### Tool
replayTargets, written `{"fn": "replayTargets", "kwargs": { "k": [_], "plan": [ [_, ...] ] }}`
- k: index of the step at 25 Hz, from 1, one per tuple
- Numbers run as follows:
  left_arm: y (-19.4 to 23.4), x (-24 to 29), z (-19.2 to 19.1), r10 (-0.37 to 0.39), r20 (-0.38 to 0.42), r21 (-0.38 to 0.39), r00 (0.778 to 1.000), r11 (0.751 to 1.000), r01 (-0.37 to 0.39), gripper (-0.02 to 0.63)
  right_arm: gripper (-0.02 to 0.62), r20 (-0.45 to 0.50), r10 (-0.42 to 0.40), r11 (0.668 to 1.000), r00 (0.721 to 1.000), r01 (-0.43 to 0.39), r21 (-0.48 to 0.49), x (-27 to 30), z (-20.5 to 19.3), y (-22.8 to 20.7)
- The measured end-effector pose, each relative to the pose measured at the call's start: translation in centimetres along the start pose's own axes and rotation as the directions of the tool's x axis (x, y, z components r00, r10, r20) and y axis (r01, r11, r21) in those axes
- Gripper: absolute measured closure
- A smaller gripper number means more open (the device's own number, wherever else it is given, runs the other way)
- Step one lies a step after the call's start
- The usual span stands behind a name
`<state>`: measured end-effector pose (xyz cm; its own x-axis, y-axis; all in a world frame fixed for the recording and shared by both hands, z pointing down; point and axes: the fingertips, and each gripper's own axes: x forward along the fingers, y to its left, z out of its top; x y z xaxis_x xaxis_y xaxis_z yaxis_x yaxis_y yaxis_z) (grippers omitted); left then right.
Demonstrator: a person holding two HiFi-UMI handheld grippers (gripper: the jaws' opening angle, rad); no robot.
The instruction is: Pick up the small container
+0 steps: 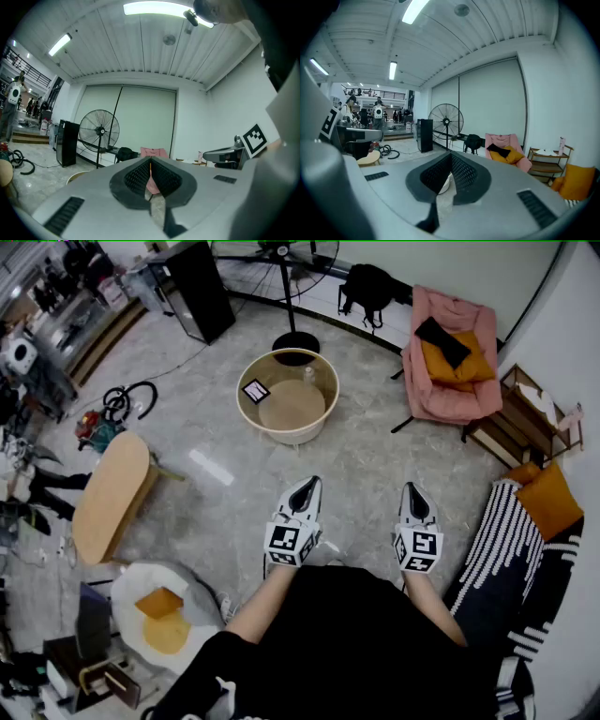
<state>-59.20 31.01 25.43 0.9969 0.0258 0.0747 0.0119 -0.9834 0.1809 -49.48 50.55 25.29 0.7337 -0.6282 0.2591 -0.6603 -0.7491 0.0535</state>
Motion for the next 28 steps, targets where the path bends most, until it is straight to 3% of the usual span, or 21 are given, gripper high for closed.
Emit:
{"fn": "replayTargets", "kwargs": {
  "k": [7,15,22,28],
  "plan": [
    [-2.6,0.9,0.3,-0.016,0.014,0.017,1.000,1.000,0.015,0.581,0.574,0.025,-0.008,1.000,1.000,0.007,0.016,-1.2,-0.3,-2.3],
    [-4.3,3.3,-0.3,-0.072,-0.031,0.029,0.997,0.997,0.073,0.581,0.574,0.019,-0.028,0.997,0.999,0.026,0.077,-2.1,-1.5,-3.2],
    [-4.2,8.4,-2.3,-0.120,-0.061,0.012,0.991,0.993,0.121,0.581,0.574,-0.011,-0.094,0.991,0.996,0.094,0.096,-0.3,-3.1,-6.9],
    [-3.0,15.5,-3.8,-0.157,-0.097,-0.003,0.983,0.987,0.158,0.581,0.574,-0.077,-0.150,0.983,0.986,0.157,0.090,4.5,-4.2,-11.3]
  ]
}}
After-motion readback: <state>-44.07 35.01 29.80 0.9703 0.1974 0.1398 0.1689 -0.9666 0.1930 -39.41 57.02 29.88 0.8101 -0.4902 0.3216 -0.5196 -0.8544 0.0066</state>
